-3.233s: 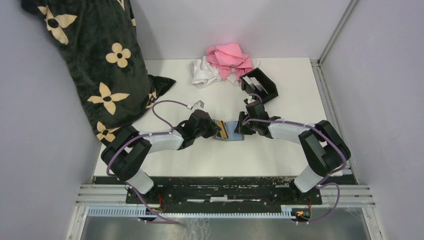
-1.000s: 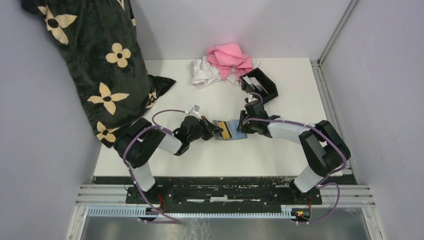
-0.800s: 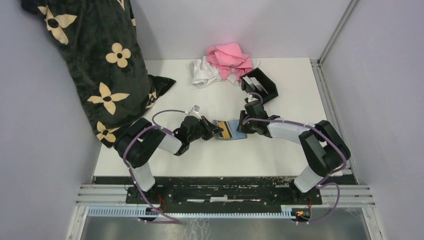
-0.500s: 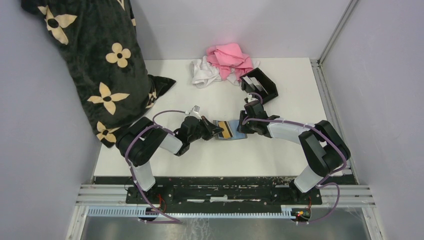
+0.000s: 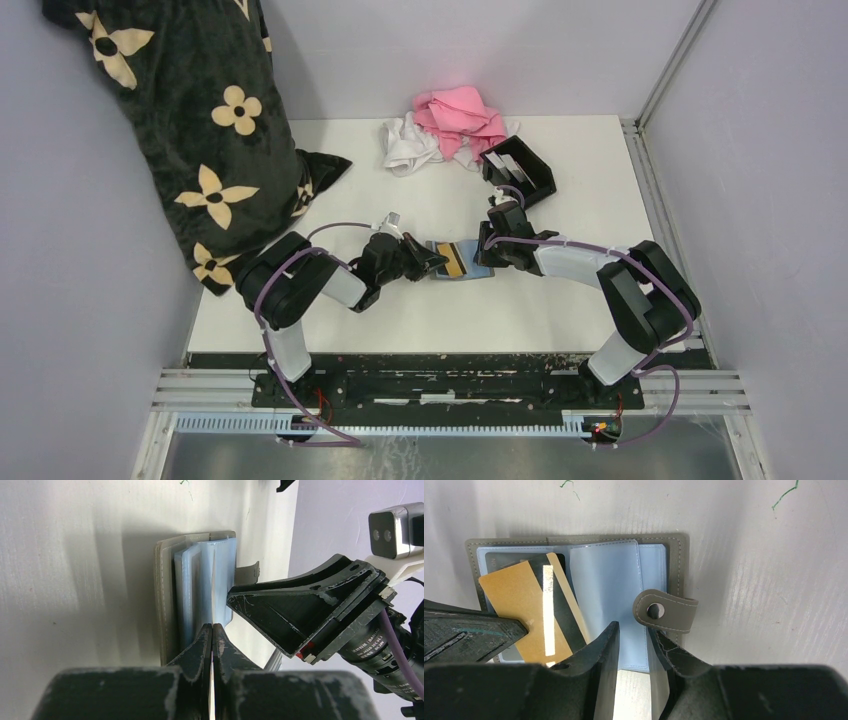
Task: Put the credit cards into the card holder
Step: Insert the credit card into the card holder.
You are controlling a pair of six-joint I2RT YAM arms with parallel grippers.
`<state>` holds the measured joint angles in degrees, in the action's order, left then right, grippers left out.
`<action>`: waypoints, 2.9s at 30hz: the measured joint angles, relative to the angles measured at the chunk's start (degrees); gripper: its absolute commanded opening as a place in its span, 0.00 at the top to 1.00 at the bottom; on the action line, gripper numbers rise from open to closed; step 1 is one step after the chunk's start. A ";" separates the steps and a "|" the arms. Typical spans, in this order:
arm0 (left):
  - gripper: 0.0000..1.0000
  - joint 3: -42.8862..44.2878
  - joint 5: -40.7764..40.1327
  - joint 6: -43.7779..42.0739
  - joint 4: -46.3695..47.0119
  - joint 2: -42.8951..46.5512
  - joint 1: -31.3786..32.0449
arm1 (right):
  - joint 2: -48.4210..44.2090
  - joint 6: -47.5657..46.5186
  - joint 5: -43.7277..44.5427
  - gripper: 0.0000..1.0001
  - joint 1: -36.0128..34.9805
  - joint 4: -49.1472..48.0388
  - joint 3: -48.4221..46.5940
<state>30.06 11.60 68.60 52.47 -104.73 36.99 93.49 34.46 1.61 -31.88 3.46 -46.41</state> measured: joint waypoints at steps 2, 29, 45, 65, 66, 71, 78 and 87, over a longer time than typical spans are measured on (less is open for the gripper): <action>0.97 0.00 0.11 0.24 0.24 0.00 0.00 | 0.00 0.00 0.02 0.66 0.00 0.04 -0.02; 0.97 2.36 2.49 1.88 2.93 -3.54 0.26 | 0.00 -0.04 0.66 0.66 -0.28 0.70 -0.28; 0.97 3.91 2.64 1.88 1.14 -5.01 0.74 | 0.00 -0.09 0.79 0.66 -0.31 1.05 -0.39; 0.97 6.97 4.04 1.86 -0.26 -7.04 1.11 | 0.00 -0.28 1.49 0.64 -0.76 1.64 -0.68; 0.97 7.13 4.07 1.86 -0.28 -7.30 1.16 | 0.00 -0.31 1.49 0.64 -0.76 1.79 -0.72; 0.97 8.15 4.20 1.86 -0.63 -8.09 1.40 | 0.00 -0.46 1.70 0.64 -1.01 2.27 -0.98; 0.97 9.31 4.96 1.86 -2.08 -8.41 1.40 | 0.00 -0.48 1.95 0.63 -1.14 2.86 -1.16; 0.85 10.56 5.49 1.86 -2.73 -9.55 1.51 | 0.00 -0.90 2.19 0.56 -1.40 3.87 -1.64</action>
<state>40.62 17.08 70.46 49.74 -114.28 38.50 93.49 33.56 3.79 -33.28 7.33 -48.05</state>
